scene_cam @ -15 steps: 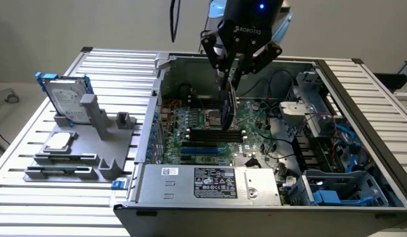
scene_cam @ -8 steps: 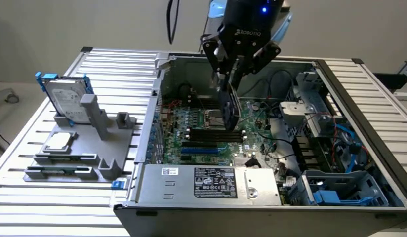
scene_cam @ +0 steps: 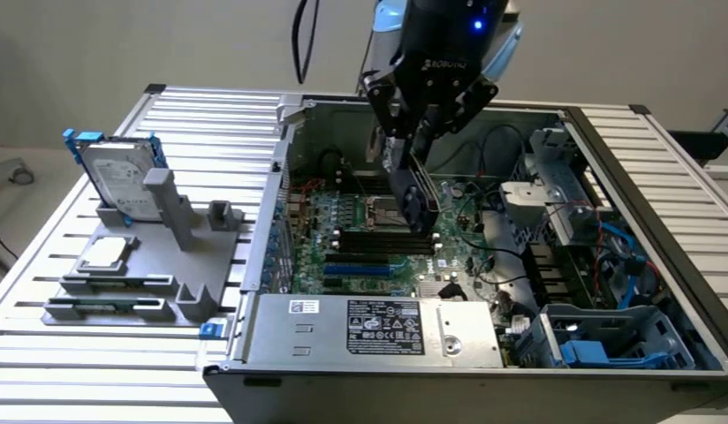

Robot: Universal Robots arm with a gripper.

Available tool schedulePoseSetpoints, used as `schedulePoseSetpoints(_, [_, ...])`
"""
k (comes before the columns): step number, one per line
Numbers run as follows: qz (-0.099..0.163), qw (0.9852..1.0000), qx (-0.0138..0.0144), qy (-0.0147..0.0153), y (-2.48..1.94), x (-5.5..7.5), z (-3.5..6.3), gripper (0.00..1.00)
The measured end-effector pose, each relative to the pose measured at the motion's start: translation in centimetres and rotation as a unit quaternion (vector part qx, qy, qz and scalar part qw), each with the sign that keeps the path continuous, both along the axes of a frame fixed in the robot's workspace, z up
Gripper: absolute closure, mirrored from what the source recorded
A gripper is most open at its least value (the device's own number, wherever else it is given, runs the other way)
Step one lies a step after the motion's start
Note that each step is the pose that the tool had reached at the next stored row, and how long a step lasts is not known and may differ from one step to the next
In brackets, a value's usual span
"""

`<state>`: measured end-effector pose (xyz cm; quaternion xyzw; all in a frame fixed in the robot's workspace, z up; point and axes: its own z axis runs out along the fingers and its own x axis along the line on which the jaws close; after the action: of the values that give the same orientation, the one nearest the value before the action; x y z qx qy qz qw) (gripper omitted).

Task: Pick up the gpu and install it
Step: 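Insert the gpu into the slot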

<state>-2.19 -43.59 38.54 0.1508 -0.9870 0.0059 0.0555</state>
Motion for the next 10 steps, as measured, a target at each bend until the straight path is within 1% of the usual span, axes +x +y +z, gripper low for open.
schedulePoseSetpoints(3, [0.028, 0.9996, 0.0028, -0.0001, 0.00, 0.00, -0.17, 0.74])
schedulePoseSetpoints(5, [0.046, 0.9989, 0.0056, -0.0003, 0.00, 0.00, -0.28, 0.74])
schedulePoseSetpoints(8, [0.073, 0.9973, 0.0104, -0.0007, 0.00, 0.00, -0.42, 0.74])
schedulePoseSetpoints(10, [0.091, 0.9958, 0.0138, -0.0010, 0.00, 0.00, -0.52, 0.74])
